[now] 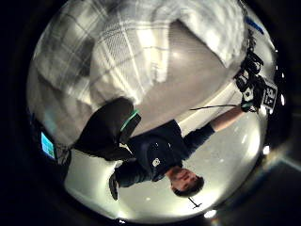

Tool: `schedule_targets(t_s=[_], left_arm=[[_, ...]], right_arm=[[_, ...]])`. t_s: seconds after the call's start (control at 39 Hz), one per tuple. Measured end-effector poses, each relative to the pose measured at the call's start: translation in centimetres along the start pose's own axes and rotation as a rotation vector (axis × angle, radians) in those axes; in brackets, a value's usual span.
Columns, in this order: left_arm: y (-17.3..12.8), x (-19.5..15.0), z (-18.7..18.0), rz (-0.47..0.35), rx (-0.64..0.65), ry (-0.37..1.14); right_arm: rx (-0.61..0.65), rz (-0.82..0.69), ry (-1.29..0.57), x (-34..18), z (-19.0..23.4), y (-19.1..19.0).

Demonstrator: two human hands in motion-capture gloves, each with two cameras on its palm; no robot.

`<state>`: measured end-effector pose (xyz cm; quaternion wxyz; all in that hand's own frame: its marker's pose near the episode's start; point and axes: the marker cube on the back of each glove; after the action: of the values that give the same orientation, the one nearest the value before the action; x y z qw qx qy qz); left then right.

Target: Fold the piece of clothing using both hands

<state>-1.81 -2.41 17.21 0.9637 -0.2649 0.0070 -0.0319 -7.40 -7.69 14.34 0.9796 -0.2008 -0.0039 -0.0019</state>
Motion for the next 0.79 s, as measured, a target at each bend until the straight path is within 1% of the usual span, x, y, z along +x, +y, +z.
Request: schedule_targets(t_s=[0.05, 0.08, 0.15, 0.2, 0.23, 0.28, 0.33, 0.38, 0.41, 0.46, 0.51, 0.59, 0.61, 0.64, 0.67, 0.69, 0.72, 0.77, 0.79], left_arm=[[-1.1, -0.3, 0.3, -0.055, 0.065, -0.016], [-1.4, -0.3, 0.4, -0.068, 0.104, -0.014], [-1.6, -0.5, 0.1, -0.103, 0.217, 0.008], [-1.5, -0.7, 0.1, -0.129, 0.240, 0.014], [-1.3, -0.7, 0.2, -0.128, 0.238, 0.015], [-1.1, -0.5, 0.2, -0.098, 0.254, 0.012], [-1.2, -0.4, -0.2, -0.084, 0.339, -0.025], [-1.1, -0.2, -0.5, -0.107, 0.436, -0.101], [-0.9, 0.0, -0.5, -0.113, 0.463, -0.138], [-0.6, 0.7, -0.2, -0.097, 0.462, -0.185], [-0.2, 1.3, 0.2, -0.079, 0.421, -0.210], [0.9, 1.3, 1.3, -0.111, 0.277, -0.225], [1.2, 1.1, 1.5, -0.125, 0.257, -0.225], [1.4, 1.0, 1.5, -0.134, 0.288, -0.228], [1.4, 0.9, 1.3, -0.134, 0.348, -0.233], [1.4, 1.0, 1.3, -0.121, 0.397, -0.229], [1.6, 1.1, 1.5, -0.095, 0.409, -0.215], [2.2, 1.7, 2.1, -0.031, 0.377, -0.174], [2.4, 1.9, 2.0, -0.016, 0.380, -0.163]], right_arm=[[-0.010, -0.005, 0.001, 0.0, 1.0, -0.9], [-0.024, -0.001, 0.003, 0.0, 1.6, -1.2], [-0.078, 0.016, 0.023, 0.1, 2.7, -1.6], [-0.077, 0.004, 0.037, -0.1, 3.0, -1.6], [-0.062, -0.005, 0.043, -0.2, 3.0, -1.7], [-0.008, -0.009, 0.057, -0.4, 2.8, -1.8], [0.058, 0.007, 0.069, -0.4, 2.6, -2.1], [0.120, 0.022, 0.086, -0.5, 2.4, -2.3], [0.143, 0.027, 0.098, -0.6, 2.3, -2.3], [0.150, 0.039, 0.125, -0.7, 2.4, -2.0], [0.128, 0.054, 0.149, -0.9, 2.7, -1.5], [0.110, 0.039, 0.163, -1.4, 3.2, -1.0], [0.096, 0.031, 0.160, -1.5, 3.4, -0.7], [0.087, 0.030, 0.159, -1.5, 3.7, -0.6], [0.086, 0.035, 0.161, -1.4, 3.8, -0.4], [0.087, 0.040, 0.163, -1.2, 4.0, -0.3], [0.086, 0.036, 0.161, -1.1, 4.1, -0.3], [0.083, -0.001, 0.136, -1.0, 3.9, -0.2], [0.078, -0.026, 0.120, -1.1, 3.7, -0.2]])
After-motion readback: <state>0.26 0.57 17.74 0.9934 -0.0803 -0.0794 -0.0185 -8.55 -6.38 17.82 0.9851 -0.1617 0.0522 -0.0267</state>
